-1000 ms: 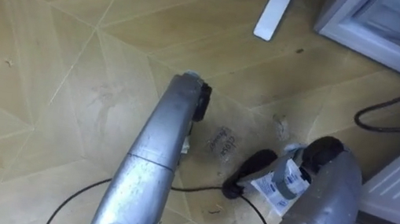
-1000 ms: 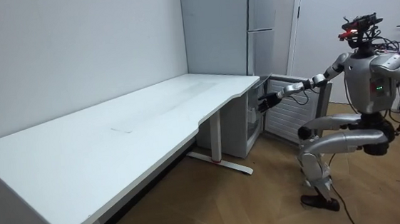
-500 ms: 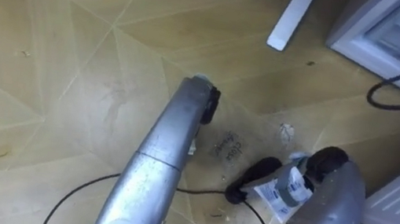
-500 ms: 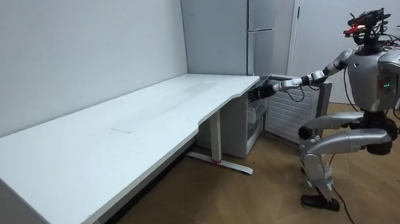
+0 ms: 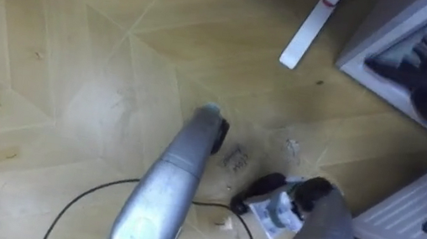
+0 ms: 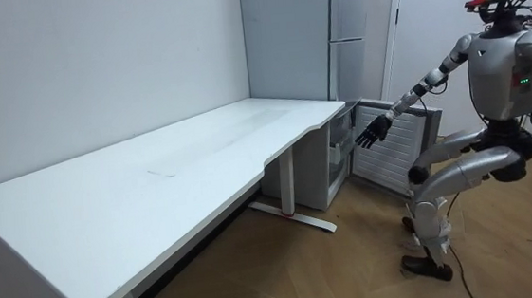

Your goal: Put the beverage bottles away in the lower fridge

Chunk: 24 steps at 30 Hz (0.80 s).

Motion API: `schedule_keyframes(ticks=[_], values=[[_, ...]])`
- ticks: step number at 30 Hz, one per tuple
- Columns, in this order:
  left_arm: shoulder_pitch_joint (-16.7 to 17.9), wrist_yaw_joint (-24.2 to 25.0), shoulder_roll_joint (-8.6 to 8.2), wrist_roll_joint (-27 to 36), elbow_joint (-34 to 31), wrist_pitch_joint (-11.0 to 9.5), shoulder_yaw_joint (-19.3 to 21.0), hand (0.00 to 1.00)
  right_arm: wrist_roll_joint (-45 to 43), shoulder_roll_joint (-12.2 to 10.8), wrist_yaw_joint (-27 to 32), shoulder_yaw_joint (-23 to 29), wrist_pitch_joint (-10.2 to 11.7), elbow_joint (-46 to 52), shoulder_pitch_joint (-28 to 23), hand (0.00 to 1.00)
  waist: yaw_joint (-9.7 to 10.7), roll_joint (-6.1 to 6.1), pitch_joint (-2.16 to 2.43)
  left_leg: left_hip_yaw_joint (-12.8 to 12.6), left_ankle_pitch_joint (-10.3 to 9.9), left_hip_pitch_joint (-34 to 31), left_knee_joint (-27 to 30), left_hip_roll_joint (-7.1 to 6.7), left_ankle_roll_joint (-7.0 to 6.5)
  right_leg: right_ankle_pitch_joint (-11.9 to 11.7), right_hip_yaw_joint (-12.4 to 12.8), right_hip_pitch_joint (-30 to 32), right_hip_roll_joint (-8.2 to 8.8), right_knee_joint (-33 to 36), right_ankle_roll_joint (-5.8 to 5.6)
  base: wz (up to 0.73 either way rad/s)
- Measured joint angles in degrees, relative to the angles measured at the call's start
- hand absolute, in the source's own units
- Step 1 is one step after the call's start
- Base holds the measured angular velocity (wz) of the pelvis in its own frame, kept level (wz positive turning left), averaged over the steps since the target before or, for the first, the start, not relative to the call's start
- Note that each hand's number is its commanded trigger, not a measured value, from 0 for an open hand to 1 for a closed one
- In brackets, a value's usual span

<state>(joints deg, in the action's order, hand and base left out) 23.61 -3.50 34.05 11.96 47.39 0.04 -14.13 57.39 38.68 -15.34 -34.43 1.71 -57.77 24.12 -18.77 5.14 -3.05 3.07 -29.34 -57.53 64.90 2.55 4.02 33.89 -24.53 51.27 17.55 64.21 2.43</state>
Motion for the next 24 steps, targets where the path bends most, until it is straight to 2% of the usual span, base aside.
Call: schedule_keyframes(ticks=[2,5,6,7,8,9,10,12,14,15,16,17,18,19,21,23,24], values=[[-2.01,0.5,-0.79,-0.02,1.77,0.01,0.04,0.0,-3.15,-0.05,-2.94,0.11,-0.34,-1.75,-1.17,0.0,-0.04,-0.05,0.06,0.13,0.03,2.71,-3.03,0.05,-0.03,-1.96,-1.44,-3.3,-0.34,-4.09,-0.5,-0.15],[-5.99,0.52,-3.13,-0.26,4.46,0.1,-0.11,0.0,-9.51,-0.21,-7.25,2.69,-0.61,-4.57,-4.57,0.0,0.97,-0.74,0.39,0.21,1.85,6.95,-8.78,0.2,-0.44,-5.34,-3.33,-8.5,-1.33,-11.09,-0.87,0.15],[-6.88,0.56,-4.14,-0.19,4.6,0.24,-0.21,0.0,-11.63,-0.77,-7.82,3.67,-1.14,-5.37,-6.32,0.0,1.22,-0.91,0.44,-0.32,2.73,8.85,-10.89,0.78,-0.44,-6.9,-3.17,-10.36,-2.09,-13.6,-1.12,0.24],[-7.28,0.64,-4.49,-0.13,4.74,0.27,-0.51,0.0,-12.5,-1.46,-8.09,4.33,-1.37,-6.07,-7.15,0.0,1.27,-0.89,0.46,-0.74,3.41,10.06,-12.12,0.75,-0.61,-7.71,-3.06,-11.45,-2.33,-14.82,-1.16,0.12],[-8.05,0.93,-5.24,0.17,5.45,0.29,-1.12,0.0,-13.03,-3.04,-8.9,4.88,-1.62,-7.53,-8.81,0.0,1.55,-0.94,0.58,-1.26,4.54,12.6,-14.4,0.83,-0.95,-9.16,-2.9,-13.77,-2.93,-17.26,-1.4,0.06],[-8.36,0.98,-5.69,0.18,5.79,0.31,-1.14,0.0,-13.23,-3.64,-9.43,5.33,-1.72,-7.82,-9.84,0.0,1.55,-1.01,0.76,-1.34,4.89,13.55,-15.39,0.83,-1.15,-9.7,-2.79,-14.73,-3.26,-18.36,-1.71,0.07],[-9.33,1.16,-6.69,-0.21,6.67,0.24,-1.08,0.0,-14.68,-4.82,-10.37,7.09,-1.79,-7.88,-12.34,0.0,1.83,-1.15,1.03,-1.42,5.79,15.53,-17.52,0.79,-1.54,-10.9,-2.46,-16.66,-4.14,-20.82,-1.99,0.1],[-10.91,1.36,-8.51,-0.39,8.2,0.2,-0.49,0.0,-17.43,-6.56,-11.21,9.35,-1.8,-7.87,-15.46,0.0,2.31,-1.26,1.1,-2.25,8.17,18.85,-21.37,0.9,-2.11,-13.01,-2.36,-19.5,-4.65,-24.48,-2.03,0.08],[-11.25,1.37,-10.82,-0.41,8.8,0.07,0.7,0.0,-17.91,-9.55,-11.46,12.39,-1.73,-9.47,-18.06,0.0,4.01,-1.89,1.39,-3.18,10.95,22.6,-25.44,1.03,-2.53,-16.38,-2.41,-23.21,-5.44,-28.85,-1.98,0.05],[-10.93,1.3,-11.26,-0.48,9.06,-0.05,0.86,0.0,-18.76,-11.27,-11.5,14.21,-1.75,-9.78,-19.82,0.0,4.78,-1.79,1.57,-4.13,13.06,24.88,-27.76,0.99,-3.05,-17.72,-2.12,-24.9,-5.59,-30.43,-1.99,0.0],[-10.61,1.24,-11.37,-0.66,9.02,-0.1,1.03,0.0,-19.21,-12.03,-11.56,15.05,-1.78,-9.68,-20.7,0.0,5.03,-1.7,1.65,-4.7,14.04,26.0,-28.8,0.93,-3.3,-18.28,-2.08,-25.7,-5.64,-30.95,-2.09,-0.06],[-9.99,1.02,-12.06,-1.87,9.12,-0.12,2.13,0.0,-19.45,-13.64,-11.57,16.87,-1.8,-9.68,-22.55,0.0,6.15,-1.63,1.81,-5.39,15.74,28.77,-30.85,0.75,-3.93,-20.16,-2.14,-28.12,-5.79,-32.58,-2.34,-0.05],[-9.27,0.2,-13.3,-2.87,9.74,-0.12,3.69,0.0,-19.36,-15.09,-11.44,18.68,-1.72,-9.84,-24.52,0.0,7.06,-2.01,2.04,-5.68,16.09,31.41,-32.21,0.78,-4.11,-22.31,-1.95,-30.69,-6.56,-34.87,-2.16,-0.06],[-9.02,-0.11,-14.05,-3.44,10.15,-0.09,4.31,0.0,-19.3,-15.59,-11.43,19.17,-1.68,-9.88,-25.58,0.0,7.45,-2.3,2.31,-5.79,16.13,32.74,-32.83,0.83,-4.1,-22.86,-1.52,-32.05,-7.08,-35.92,-2.17,-0.18],[-8.35,-0.92,-16.44,-7.36,10.46,-0.17,5.55,0.0,-19.65,-17.77,-10.85,20.1,-1.64,-10.0,-28.96,0.0,8.63,-2.55,2.55,-7.4,16.45,38.7,-37.49,0.7,-3.62,-23.34,-0.18,-36.58,-7.97,-39.54,-3.25,-0.27],[-7.86,-1.02,-17.8,-9.78,10.63,-0.3,6.88,0.0,-19.62,-19.33,-10.79,20.44,-1.64,-10.21,-30.14,0.0,9.61,-2.26,2.85,-8.28,16.54,42.15,-40.47,0.73,-3.48,-23.81,0.63,-39.2,-8.74,-41.93,-3.16,-0.23],[-8.01,-1.08,-18.22,-10.32,10.64,-0.3,7.45,0.0,-19.59,-19.9,-10.65,20.78,-1.57,-10.52,-30.37,0.0,10.37,-2.5,2.75,-8.31,16.63,43.23,-41.27,0.78,-3.57,-23.97,0.54,-40.28,-9.06,-42.84,-3.19,-0.13]])
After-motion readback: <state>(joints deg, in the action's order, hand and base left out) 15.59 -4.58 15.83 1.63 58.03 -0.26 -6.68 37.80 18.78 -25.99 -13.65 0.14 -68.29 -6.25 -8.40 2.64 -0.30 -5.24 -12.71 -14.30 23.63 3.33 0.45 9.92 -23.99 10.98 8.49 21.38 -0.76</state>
